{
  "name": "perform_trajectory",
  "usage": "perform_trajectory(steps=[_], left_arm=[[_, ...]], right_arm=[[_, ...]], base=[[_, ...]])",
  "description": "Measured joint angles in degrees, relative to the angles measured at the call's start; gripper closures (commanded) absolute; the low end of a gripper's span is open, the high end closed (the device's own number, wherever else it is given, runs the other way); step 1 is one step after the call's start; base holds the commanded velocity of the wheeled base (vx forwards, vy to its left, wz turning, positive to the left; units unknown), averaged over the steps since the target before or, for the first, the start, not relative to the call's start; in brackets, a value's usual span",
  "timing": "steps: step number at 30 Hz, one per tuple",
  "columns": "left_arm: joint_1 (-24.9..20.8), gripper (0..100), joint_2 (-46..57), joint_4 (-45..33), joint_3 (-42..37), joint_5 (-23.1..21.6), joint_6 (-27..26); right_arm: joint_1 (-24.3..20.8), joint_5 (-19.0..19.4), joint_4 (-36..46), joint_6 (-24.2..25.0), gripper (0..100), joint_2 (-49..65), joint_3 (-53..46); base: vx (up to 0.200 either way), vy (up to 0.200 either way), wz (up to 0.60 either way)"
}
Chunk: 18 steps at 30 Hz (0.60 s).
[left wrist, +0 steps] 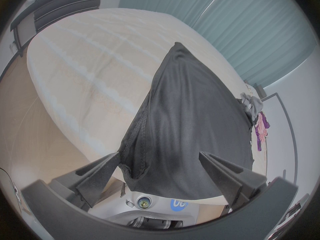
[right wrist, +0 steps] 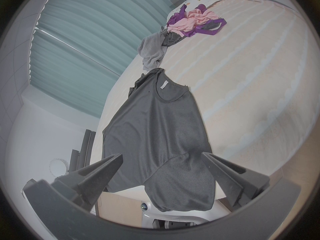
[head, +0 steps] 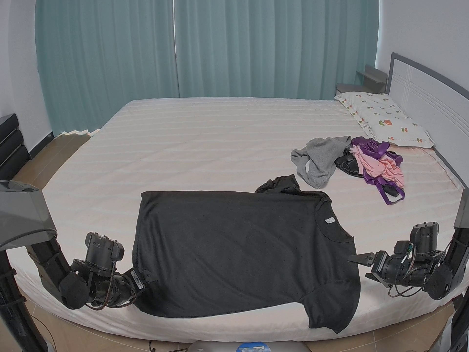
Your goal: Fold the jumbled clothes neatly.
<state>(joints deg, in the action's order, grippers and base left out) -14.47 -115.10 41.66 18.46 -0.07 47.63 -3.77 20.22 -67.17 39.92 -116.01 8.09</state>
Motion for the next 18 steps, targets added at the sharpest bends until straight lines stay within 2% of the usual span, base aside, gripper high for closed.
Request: perform_trajectory(steps=[3,4,18], left_arm=[[-0.24,0,-1.21,0.06,-0.02,0.10,0.00],[-0.24,100,-1.57,0.06,-0.05,0.17,0.00],[1.39,100,-2.76,0.00,-3.55,0.83,-0.80]], right_arm=[[-0.02,0.11,-0.02,0.00,0,-0.09,-0.07],[-0.02,0.11,-0.05,-0.02,0,-0.12,-0.09],[-0.02,-0.02,-0.07,-0.11,0,-1.16,-0.22]], base=[[0.000,0.000,0.00],[0.000,0.000,0.00],[0.000,0.000,0.00]])
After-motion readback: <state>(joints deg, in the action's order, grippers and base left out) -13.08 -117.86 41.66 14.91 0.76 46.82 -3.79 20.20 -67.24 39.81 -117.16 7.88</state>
